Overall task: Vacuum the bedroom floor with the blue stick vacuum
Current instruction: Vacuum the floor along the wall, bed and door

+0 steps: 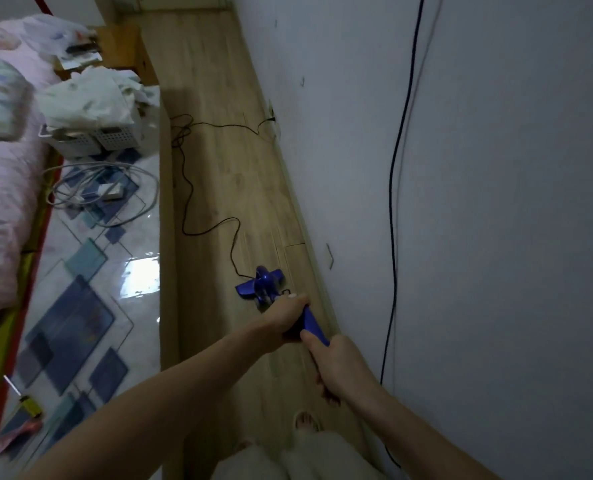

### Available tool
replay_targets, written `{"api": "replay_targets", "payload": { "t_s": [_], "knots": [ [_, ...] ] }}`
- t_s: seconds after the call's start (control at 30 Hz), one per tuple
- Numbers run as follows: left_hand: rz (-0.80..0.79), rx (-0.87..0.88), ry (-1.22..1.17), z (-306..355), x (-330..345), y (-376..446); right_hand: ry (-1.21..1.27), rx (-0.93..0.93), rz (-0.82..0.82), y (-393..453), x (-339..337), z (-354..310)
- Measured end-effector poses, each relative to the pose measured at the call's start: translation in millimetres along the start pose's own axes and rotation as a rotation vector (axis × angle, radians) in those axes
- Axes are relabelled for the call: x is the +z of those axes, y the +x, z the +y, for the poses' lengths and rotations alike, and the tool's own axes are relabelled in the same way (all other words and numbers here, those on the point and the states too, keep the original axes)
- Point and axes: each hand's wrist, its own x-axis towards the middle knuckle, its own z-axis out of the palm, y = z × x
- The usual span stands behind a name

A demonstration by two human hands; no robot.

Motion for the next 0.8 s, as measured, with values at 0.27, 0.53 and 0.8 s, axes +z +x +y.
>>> {"api": "replay_targets", "payload": {
  "t_s": [0.27,0.53,0.8],
  "knots": [
    [-0.049,-0.106,0.009,-9,45,-21,0.103,0.08,-0.036,-44,-41,13],
    [-0.023,-0.035,0.07,-9,35,1,0.142,0.039,0.016,-19,-20,21],
    [0.041,0.048,0.061,9,-10,43,0.258,0.05,-0.076,38,16,-8]
  ]
}}
